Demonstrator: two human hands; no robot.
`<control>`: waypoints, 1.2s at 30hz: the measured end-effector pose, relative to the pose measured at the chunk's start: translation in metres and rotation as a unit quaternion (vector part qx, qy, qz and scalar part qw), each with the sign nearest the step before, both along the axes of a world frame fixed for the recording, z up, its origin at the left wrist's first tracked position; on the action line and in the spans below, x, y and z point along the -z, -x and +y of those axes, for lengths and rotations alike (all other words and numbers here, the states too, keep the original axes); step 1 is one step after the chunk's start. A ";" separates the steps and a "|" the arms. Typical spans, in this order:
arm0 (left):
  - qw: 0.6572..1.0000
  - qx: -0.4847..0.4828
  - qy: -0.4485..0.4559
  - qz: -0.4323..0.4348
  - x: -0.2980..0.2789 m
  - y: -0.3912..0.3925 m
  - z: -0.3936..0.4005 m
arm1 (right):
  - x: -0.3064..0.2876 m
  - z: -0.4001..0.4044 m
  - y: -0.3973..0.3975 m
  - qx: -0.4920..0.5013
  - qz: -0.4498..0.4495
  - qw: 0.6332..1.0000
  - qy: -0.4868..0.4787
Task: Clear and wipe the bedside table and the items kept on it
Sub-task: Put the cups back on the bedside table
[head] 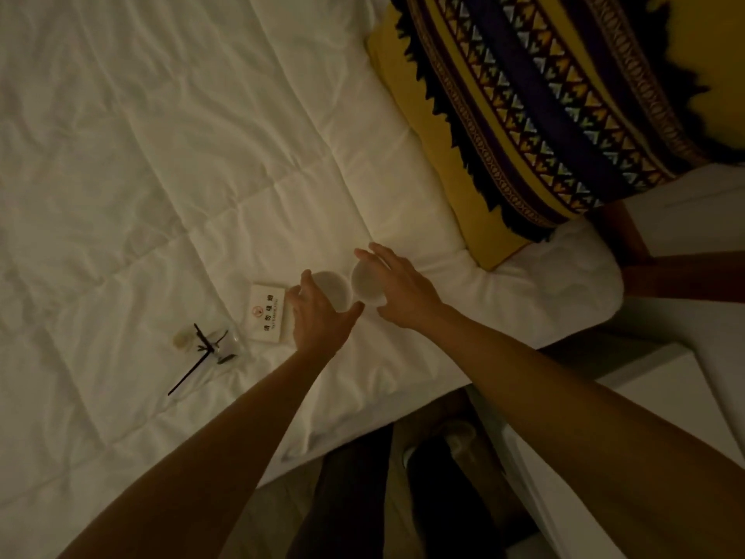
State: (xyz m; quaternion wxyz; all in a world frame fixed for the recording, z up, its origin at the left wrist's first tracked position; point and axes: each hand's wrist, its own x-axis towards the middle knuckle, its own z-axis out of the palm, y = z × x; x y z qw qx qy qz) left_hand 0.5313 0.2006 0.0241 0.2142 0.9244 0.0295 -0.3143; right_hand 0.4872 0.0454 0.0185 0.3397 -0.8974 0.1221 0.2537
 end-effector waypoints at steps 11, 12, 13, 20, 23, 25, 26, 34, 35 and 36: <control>0.989 0.136 0.044 -0.030 -0.027 0.009 -0.033 | -0.033 -0.039 0.066 0.222 -0.097 0.970 -0.022; 0.984 0.165 0.056 -0.030 -0.034 0.016 -0.045 | -0.039 -0.046 0.080 0.244 -0.104 0.964 -0.020; 0.979 0.191 0.068 -0.030 -0.038 0.019 -0.054 | -0.042 -0.051 0.091 0.263 -0.107 0.959 -0.020; 0.884 0.453 0.118 0.010 -0.061 0.088 -0.154 | -0.065 -0.098 0.231 0.429 -0.103 0.897 0.024; 0.837 0.528 0.141 0.034 -0.058 0.127 -0.190 | -0.067 -0.116 0.303 0.505 -0.093 0.858 0.008; 0.799 0.575 0.166 0.050 -0.055 0.157 -0.214 | -0.066 -0.126 0.351 0.552 -0.076 0.830 0.018; 0.782 0.596 0.174 0.053 -0.054 0.170 -0.224 | -0.066 -0.131 0.371 0.569 -0.063 0.819 0.022; 0.704 0.680 0.188 0.084 -0.033 0.277 -0.303 | -0.053 -0.178 0.486 0.656 0.032 0.750 0.076; 0.700 0.684 0.187 0.083 -0.030 0.287 -0.310 | -0.050 -0.183 0.494 0.660 0.042 0.746 0.083; 0.692 0.693 0.188 0.078 -0.024 0.300 -0.320 | -0.045 -0.188 0.505 0.665 0.053 0.739 0.090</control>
